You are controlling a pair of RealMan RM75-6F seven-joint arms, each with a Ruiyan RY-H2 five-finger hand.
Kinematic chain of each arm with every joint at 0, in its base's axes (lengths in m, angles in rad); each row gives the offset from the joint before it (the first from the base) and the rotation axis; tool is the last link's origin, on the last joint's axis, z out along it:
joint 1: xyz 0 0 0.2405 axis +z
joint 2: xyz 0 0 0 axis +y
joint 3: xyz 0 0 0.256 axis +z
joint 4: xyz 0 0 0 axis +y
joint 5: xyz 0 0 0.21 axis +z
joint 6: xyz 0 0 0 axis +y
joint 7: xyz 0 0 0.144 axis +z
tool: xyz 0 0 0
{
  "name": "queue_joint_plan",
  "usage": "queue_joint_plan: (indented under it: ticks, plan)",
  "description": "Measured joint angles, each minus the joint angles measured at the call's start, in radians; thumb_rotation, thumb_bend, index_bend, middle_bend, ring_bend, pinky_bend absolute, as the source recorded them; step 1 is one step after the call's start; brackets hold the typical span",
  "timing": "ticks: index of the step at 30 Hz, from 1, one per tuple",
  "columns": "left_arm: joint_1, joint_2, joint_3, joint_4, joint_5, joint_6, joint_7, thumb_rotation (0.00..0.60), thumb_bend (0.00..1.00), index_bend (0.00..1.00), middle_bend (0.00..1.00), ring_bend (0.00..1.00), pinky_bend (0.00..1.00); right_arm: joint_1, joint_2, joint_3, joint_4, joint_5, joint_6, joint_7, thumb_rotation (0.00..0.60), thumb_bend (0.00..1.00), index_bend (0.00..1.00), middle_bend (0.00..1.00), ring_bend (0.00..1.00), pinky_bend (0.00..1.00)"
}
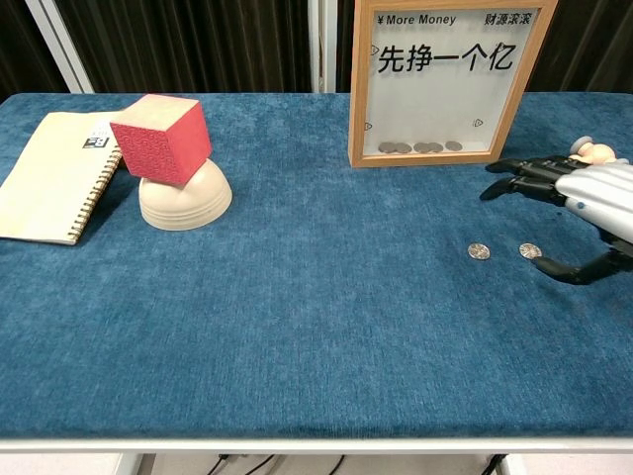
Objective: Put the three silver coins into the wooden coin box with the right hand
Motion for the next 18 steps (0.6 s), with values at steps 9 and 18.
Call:
queue_joint_plan:
  ticks: [9, 18]
  plan:
    - [-0.001, 0.001, -0.001, 0.015, -0.002, -0.003, -0.020, 0.600, 0.04, 0.02, 0.00, 0.00, 0.00, 0.005, -0.090, 0.043, 0.096, 0.005, -0.032, 0.012, 0.600, 0.34, 0.38, 0.00, 0.00, 0.00]
    - [-0.004, -0.008, -0.001, 0.036, -0.003, -0.010, -0.037, 0.600, 0.04, 0.02, 0.00, 0.00, 0.00, -0.004, -0.100, 0.056, 0.118, 0.014, -0.047, 0.005, 0.600, 0.34, 0.39, 0.00, 0.00, 0.00]
